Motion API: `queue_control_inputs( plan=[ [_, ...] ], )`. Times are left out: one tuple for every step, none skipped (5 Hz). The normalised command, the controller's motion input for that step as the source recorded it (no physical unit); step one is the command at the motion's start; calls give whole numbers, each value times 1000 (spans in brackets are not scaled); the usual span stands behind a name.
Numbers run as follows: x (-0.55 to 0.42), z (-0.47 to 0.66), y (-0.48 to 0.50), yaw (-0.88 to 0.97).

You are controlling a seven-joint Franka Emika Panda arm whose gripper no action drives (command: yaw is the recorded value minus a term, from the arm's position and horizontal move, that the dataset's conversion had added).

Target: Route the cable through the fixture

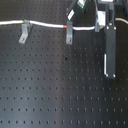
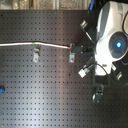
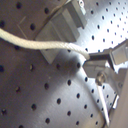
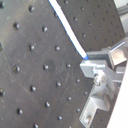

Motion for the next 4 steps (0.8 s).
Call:
queue_control_inputs(
  plan=[
    [-128,-744,-246,9],
    [-195,-746,-404,0],
    [-137,-244,4,369],
    [-20,65,41,774]
  ],
)
